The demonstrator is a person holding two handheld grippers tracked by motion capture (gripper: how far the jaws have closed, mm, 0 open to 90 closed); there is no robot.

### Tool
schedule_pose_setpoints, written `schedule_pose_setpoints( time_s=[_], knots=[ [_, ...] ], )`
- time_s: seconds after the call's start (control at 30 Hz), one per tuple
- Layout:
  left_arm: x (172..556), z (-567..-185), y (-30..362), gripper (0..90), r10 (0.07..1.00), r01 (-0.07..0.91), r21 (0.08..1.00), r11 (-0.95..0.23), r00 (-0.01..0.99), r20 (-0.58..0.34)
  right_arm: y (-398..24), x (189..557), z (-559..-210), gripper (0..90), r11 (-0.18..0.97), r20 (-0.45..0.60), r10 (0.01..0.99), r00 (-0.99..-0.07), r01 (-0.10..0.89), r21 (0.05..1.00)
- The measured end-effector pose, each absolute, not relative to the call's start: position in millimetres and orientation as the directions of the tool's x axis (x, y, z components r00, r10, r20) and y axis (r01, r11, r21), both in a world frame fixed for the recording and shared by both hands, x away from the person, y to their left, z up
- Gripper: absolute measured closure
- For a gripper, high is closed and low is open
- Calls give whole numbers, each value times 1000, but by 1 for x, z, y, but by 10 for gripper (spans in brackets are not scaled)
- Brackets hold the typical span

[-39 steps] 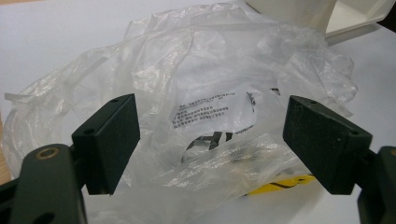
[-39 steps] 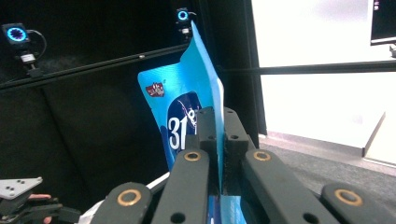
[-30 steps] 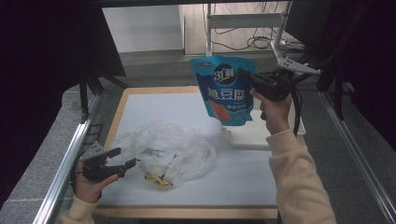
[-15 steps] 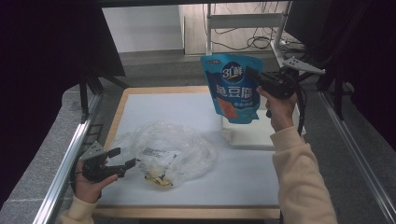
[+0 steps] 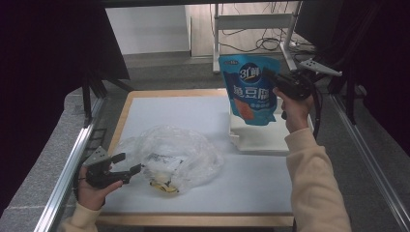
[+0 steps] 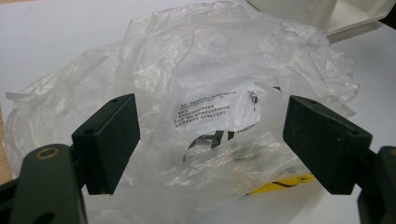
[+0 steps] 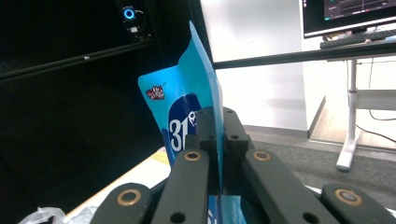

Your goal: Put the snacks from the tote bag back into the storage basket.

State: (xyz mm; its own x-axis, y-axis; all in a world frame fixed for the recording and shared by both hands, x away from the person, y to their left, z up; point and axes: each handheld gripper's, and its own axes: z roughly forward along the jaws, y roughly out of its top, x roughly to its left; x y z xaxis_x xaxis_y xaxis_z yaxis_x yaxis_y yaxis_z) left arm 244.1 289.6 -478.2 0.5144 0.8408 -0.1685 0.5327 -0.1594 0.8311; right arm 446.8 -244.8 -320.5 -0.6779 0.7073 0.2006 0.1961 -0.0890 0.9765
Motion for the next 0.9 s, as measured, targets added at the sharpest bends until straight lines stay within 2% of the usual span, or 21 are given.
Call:
schedule_pose_setpoints(
  time_s=[0.63, 0.9],
  knots=[
    [245, -480, 290, 190, 841, 537, 829, -154, 512, -175, -251, 473, -370, 890, -76, 230, 737, -635, 261, 962],
    [245, -480, 291, 191, 841, 538, 828, -154, 511, -176, -249, 477, -375, 890, -77, 231, 733, -640, 260, 963]
  ],
)
